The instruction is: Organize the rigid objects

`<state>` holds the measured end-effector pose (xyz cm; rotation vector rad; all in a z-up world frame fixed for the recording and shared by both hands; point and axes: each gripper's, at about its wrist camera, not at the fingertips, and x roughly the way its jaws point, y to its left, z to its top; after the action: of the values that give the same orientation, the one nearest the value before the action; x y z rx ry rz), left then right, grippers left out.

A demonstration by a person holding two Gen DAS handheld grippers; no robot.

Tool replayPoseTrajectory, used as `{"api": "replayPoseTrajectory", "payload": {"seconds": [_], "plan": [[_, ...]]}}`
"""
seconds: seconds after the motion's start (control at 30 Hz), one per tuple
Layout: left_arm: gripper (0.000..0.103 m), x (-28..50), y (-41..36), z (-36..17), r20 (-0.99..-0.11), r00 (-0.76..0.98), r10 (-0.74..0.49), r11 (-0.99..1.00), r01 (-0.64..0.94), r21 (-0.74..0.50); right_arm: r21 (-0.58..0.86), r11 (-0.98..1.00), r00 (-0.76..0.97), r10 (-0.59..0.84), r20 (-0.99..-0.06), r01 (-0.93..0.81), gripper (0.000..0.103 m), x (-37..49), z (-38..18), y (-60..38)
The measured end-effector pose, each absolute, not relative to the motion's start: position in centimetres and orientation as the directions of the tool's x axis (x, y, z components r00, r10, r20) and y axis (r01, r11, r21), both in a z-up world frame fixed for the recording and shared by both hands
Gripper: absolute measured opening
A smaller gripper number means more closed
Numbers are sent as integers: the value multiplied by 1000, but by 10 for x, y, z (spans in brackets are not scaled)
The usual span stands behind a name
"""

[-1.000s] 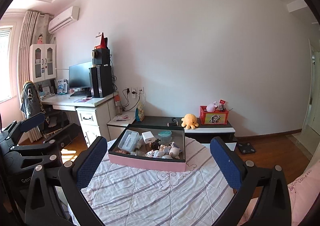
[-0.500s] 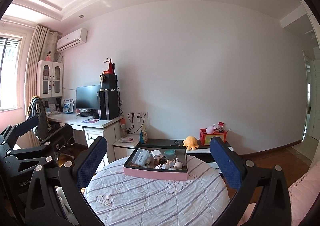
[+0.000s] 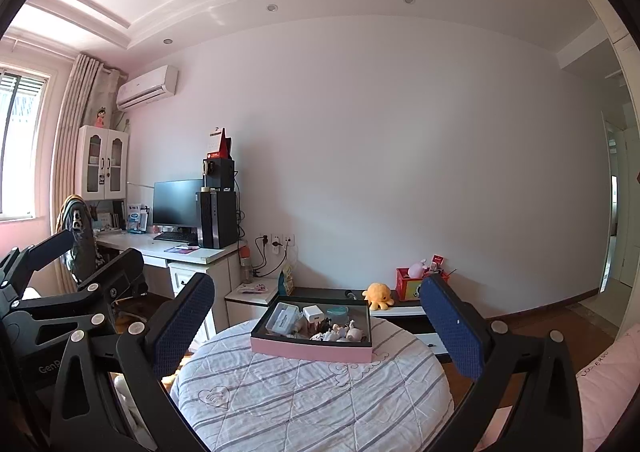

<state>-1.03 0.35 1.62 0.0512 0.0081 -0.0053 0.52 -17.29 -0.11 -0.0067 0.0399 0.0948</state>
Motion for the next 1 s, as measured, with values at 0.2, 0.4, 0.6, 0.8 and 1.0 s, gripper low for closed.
{"api": "replayPoseTrajectory", "payload": {"seconds": [0.2,0.4,0.6,0.8,1.0], "plan": [[103,-6,4,12,-28,1000,-7,999,8,45,-1,996,994,93,-51,-93,103,6,-4,-173],[103,-5,5,12,-32,999,-4,999,6,46,-1,996,995,89,-50,-89,103,6,-4,-172],[103,-5,5,12,-30,1000,-5,999,6,45,1,996,995,91,-47,-91,103,5,-4,-172],[103,-5,5,12,-30,1000,-8,999,9,43,-3,996,995,87,-47,-88,103,4,-4,-171],[103,-4,5,12,-27,1000,-8,999,9,42,-7,996,995,84,-49,-85,103,4,-4,-170]]}}
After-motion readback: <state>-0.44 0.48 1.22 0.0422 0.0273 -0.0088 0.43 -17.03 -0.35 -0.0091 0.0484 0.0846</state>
